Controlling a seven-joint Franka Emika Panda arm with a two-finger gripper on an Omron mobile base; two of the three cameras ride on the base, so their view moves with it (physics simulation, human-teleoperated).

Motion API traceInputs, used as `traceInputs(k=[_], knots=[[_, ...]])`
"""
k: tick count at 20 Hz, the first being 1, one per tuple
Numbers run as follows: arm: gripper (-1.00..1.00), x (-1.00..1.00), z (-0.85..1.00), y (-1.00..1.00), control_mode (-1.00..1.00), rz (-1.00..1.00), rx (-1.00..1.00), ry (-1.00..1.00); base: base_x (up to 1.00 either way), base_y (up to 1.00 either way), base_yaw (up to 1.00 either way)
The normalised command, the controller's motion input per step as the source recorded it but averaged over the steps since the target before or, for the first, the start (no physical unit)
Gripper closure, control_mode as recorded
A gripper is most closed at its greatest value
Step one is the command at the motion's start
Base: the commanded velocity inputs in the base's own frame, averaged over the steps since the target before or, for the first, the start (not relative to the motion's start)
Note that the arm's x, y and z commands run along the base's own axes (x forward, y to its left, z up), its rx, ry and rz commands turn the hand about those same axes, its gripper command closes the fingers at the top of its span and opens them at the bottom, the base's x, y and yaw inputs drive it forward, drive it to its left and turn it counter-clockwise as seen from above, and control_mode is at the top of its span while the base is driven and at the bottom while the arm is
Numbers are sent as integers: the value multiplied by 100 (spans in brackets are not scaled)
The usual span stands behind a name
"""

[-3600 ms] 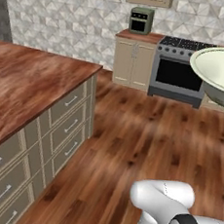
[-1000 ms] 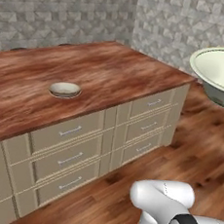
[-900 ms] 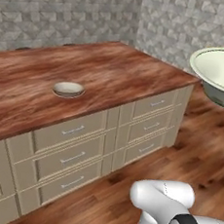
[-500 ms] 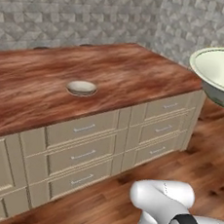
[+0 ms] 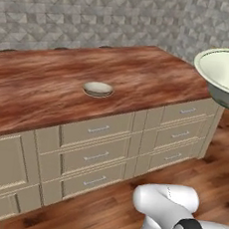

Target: Move the bowls from the cabinet to the plates on the dining table.

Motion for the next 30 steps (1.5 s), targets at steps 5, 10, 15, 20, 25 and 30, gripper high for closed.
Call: traceInputs(k=[5,10,15,20,25,30], knots=[[100,0,0,0,100,0,0,0,-12,29,19],[100,0,0,0,100,0,0,0,-3,55,6],[100,0,0,0,100,0,0,0,10,62,0],[100,0,0,0,100,0,0,0,10,62,0],[100,0,0,0,100,0,0,0,10,62,0],[100,0,0,0,100,0,0,0,10,62,0]])
